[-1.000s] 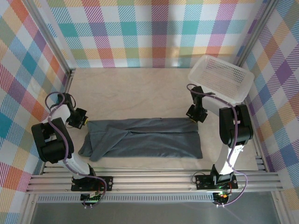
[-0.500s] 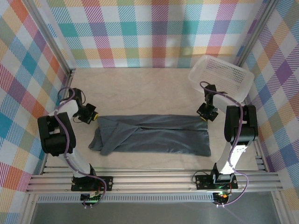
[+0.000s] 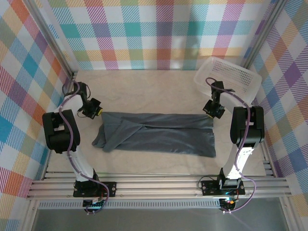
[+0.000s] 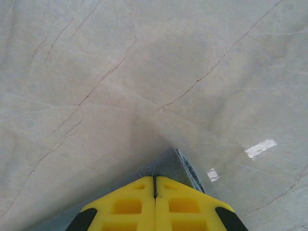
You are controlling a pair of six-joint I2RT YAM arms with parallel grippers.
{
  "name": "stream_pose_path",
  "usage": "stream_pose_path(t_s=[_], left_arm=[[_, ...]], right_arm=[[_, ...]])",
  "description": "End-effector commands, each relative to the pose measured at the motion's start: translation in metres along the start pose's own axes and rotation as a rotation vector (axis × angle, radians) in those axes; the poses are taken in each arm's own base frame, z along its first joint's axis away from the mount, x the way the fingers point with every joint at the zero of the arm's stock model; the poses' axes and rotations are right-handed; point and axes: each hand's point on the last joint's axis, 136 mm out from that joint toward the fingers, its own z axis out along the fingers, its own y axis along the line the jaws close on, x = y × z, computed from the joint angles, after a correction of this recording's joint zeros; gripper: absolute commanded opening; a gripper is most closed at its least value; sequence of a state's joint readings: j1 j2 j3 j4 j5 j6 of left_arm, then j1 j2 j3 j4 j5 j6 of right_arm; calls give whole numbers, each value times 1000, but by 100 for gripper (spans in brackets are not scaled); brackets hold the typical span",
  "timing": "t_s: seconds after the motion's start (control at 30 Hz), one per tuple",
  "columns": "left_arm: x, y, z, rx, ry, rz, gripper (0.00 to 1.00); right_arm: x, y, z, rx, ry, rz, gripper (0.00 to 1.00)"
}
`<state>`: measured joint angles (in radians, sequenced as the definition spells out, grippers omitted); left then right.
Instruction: Fold and stack the t-shirts
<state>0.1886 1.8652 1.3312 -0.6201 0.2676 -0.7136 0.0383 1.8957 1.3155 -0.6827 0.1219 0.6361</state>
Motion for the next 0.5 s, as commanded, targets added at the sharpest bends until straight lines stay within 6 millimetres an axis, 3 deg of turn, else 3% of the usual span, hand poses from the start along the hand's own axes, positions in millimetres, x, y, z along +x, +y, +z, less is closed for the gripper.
stream_pose_path(t_s=[0.0, 0.07, 0.2, 0.33, 0.47], left_arm=[[-3, 7, -15, -56, -37, 26, 21], [-3, 9, -28, -65, -72, 28, 38], [1, 17, -56, -81, -132, 42, 54], [23, 16, -72, -55, -140, 88, 57], [74, 9, -69, -38, -64, 209, 51]], right_arm=[[2, 0, -11, -26, 2, -18, 16], [3, 2, -22, -52, -10, -24, 26], [10, 2, -44, -104, -32, -36, 35], [18, 5, -67, -158, -53, -55, 36], [43, 15, -83, -225, -43, -89, 35]])
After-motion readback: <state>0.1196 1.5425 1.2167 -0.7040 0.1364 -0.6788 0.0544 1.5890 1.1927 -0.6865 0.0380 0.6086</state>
